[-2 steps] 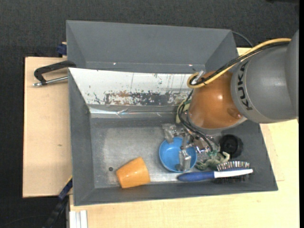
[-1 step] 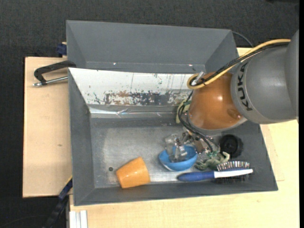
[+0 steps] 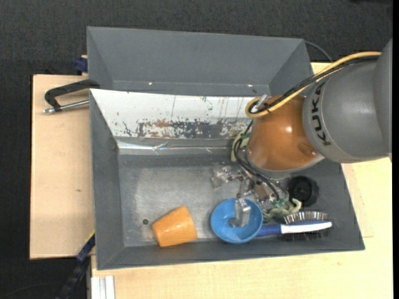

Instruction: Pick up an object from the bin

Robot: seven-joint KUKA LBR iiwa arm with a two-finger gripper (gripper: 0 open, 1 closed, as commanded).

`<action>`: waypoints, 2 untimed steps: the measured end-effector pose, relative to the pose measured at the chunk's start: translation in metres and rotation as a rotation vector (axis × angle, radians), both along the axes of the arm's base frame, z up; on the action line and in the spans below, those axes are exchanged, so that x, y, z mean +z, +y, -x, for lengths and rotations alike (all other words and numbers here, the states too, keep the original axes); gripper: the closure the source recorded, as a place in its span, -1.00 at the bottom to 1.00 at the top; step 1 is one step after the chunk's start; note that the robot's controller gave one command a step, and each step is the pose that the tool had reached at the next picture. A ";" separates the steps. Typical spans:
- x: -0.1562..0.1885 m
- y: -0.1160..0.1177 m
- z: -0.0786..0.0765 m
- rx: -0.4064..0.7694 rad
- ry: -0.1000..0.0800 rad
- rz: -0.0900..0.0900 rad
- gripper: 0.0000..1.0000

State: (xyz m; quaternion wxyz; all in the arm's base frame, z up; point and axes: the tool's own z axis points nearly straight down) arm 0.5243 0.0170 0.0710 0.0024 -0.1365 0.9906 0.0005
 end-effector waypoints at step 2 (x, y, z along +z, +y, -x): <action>0.172 -0.075 -0.029 -0.022 -0.012 0.004 1.00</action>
Offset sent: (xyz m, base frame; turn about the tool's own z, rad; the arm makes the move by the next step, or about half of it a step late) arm 0.0000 0.0000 0.0000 0.0000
